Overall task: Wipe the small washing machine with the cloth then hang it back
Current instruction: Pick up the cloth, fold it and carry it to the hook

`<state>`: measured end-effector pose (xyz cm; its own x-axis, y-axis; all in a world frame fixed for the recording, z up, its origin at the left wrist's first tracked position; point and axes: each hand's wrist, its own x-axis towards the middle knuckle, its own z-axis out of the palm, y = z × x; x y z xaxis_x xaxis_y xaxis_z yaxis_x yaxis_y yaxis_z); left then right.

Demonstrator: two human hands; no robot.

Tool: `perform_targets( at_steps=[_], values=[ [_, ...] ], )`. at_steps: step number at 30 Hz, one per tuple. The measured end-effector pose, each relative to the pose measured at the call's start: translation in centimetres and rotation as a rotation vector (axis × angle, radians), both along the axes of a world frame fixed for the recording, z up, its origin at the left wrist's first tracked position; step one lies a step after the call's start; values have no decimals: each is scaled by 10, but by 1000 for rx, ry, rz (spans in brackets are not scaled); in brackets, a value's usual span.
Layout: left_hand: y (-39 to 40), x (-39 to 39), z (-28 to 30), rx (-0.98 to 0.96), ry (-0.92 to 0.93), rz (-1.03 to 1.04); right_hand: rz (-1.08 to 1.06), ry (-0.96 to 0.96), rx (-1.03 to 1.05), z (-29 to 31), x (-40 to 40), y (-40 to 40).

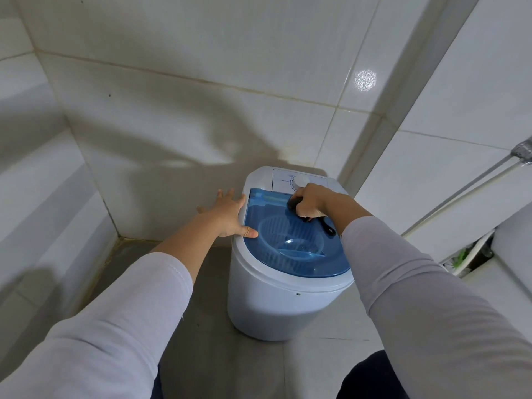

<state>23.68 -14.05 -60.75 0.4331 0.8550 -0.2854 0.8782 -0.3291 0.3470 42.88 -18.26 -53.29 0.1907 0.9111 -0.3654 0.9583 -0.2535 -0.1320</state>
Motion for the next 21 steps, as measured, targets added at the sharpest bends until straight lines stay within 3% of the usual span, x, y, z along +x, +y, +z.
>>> perform_targets(
  at_steps=[4, 12, 21],
  values=[
    [-10, 3, 11, 82, -8, -29, -38, 257, -38, 15, 6, -11],
    [-26, 41, 42, 89, -316, -58, -97, 624, 191, 18, 26, -44],
    [-41, 48, 68, 171, -407, -44, -159, 795, 329, 30, 30, -55]
  ],
)
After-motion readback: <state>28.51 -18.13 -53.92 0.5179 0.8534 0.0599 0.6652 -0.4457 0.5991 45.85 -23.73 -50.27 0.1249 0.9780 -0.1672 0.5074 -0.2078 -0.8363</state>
